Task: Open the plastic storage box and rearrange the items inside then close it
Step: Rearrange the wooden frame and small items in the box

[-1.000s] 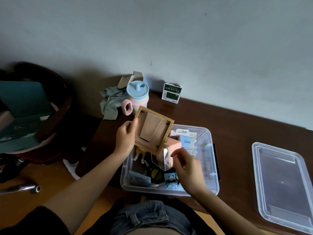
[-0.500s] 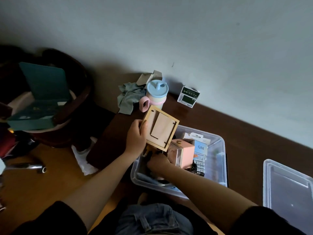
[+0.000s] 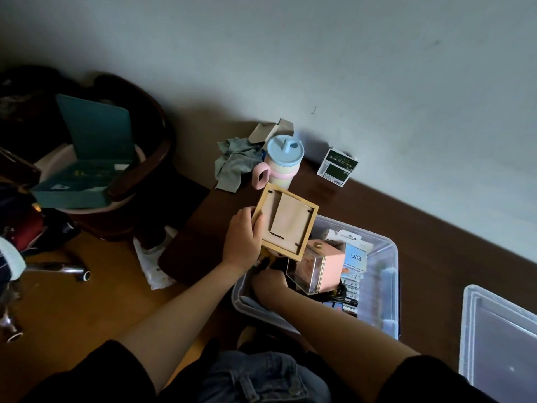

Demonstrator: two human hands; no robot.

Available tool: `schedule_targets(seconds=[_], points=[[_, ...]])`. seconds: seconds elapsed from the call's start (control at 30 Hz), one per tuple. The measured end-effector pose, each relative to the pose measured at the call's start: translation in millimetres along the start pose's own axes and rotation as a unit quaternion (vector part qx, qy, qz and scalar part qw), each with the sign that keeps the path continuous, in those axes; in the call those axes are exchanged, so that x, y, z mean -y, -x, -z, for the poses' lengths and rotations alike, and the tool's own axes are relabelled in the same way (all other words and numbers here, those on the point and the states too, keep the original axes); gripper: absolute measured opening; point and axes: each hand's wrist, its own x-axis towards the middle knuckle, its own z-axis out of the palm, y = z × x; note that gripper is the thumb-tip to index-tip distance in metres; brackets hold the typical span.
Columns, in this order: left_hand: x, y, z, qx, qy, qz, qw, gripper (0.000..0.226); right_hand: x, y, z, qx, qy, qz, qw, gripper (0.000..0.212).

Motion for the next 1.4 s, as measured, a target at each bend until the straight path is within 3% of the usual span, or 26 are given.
schedule_targets(seconds=[0.27,0.57,0.97,1.23,1.4], points=[[-1,-1,0,0.009,-0.019,0.002,1.0,0.026,2,-6,-1,0.07,0.117,-0.013,0.991,0.041],[-1,0,-2,0.004,-0.036,0.014,0.999,0.028,-11,3,-1,-0.005,-0.003,0.059,0.998,0.029],[-1,0,-1,0.003,-0.05,-0.005,0.999,0.027,-16,13,-1,-0.037,0.019,0.074,0.996,0.026],[-1,1,-2,-0.002,-0.057,-0.017,0.998,0.025,-18,14,-3,-0.021,0.014,0.092,0.995,0.023],[-3,1,-1,0.0,-0.063,-0.02,0.998,0.025,-6,7,3,0.022,0.033,0.079,0.996,0.033]])
